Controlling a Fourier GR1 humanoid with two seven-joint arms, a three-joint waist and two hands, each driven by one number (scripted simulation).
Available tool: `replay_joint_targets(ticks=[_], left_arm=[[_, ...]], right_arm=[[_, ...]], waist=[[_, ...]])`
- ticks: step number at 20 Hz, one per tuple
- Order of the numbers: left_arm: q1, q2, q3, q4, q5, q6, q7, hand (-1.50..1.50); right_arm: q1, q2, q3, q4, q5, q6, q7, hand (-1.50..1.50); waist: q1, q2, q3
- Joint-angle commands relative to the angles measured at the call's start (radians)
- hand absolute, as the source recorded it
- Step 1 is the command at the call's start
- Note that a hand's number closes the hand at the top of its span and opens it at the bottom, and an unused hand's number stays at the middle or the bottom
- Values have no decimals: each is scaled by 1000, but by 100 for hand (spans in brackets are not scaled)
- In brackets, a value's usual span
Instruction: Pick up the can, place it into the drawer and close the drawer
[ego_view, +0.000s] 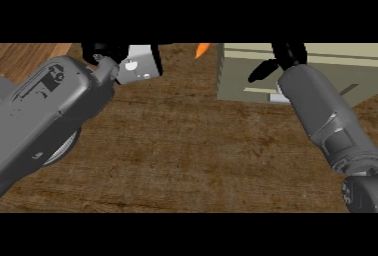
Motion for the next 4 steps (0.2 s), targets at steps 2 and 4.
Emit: replay_joint_targets(ticks=[2, 4], left_arm=[[29, 8, -18, -56, -15, 15, 11, -150], [54, 26, 3, -35, -11, -7, 2, -150]], right_arm=[[-55, 39, -141, -20, -156, 48, -38, -150], [-53, 17, -159, -22, -173, 73, -73, -150]], waist=[[33, -10, -8], [14, -7, -10]])
